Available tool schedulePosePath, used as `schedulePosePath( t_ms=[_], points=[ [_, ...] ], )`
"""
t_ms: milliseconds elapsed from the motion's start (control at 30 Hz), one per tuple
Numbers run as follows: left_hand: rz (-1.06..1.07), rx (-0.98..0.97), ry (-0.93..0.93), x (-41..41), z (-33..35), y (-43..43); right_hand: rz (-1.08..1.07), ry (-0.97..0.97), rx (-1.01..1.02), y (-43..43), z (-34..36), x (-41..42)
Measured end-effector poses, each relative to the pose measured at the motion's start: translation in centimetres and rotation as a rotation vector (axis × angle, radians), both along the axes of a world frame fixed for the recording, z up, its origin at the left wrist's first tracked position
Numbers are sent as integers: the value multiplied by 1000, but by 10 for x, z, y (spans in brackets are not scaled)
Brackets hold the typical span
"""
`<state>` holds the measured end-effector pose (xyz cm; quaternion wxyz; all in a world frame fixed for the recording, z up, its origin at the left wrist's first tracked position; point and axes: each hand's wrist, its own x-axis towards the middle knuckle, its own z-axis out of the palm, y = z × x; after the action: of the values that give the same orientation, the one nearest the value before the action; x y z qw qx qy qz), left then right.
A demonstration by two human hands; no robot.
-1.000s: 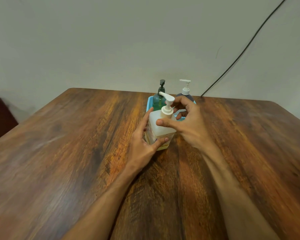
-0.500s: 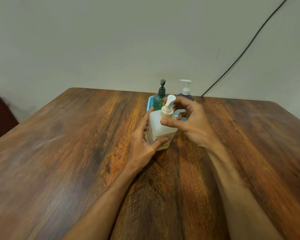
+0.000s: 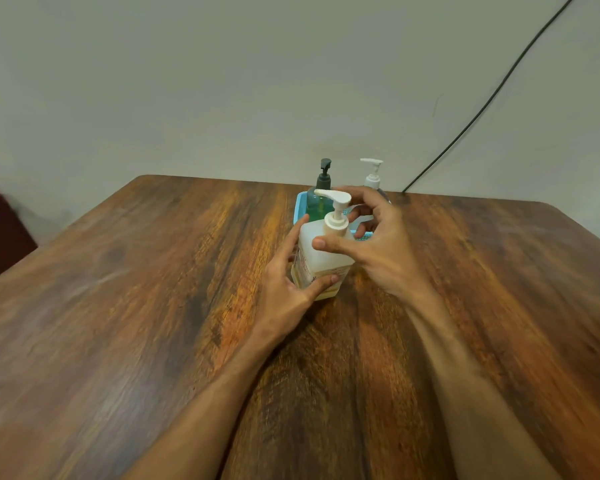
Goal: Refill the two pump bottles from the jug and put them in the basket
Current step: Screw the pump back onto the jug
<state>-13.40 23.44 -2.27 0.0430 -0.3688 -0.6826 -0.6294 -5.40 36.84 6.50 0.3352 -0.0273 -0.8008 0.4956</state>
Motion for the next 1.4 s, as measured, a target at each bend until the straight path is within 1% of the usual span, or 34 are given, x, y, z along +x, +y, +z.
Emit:
schedulePosePath(
  t_ms=[100,167,300,400,567,633,767,833,900,967,1067,1133,1300,1400],
  points=[
    [1,-2,11,-1,-2,1,88,-75,32,11,3,3],
    [-1,1,12,-1,-2,1,72,-84,18,11,2,3],
    [-8,-3,19,-1,-1,1,-53,27,-20,-1,-4,-3],
    [-17,-6,24,-1,-1,1,-94,97,-23,-7,-8,-6],
    [-5,-12,27,0,0,0,41,-71,22,7,1,2],
    [-7,-6,35,0,0,0,96,-77,24,10,4,5],
    [-21,11,20,1,2,0,0,43,-33,-1,1,3],
    [-22,14,23,3,3,0,-69,112,-21,-10,-3,0],
    [-27,11,27,3,3,0,-97,135,-10,-13,-5,-2],
    [-27,7,15,2,3,-1,-62,76,-22,-7,-2,0],
    [-9,16,2,1,3,-3,70,-57,-31,8,2,5],
    [-5,20,8,2,5,-2,62,-50,-37,11,2,6],
    [-13,20,9,4,5,-2,-60,75,-36,-2,-4,0],
    [-13,16,2,3,5,-2,-11,23,-20,1,-3,0]
  ],
)
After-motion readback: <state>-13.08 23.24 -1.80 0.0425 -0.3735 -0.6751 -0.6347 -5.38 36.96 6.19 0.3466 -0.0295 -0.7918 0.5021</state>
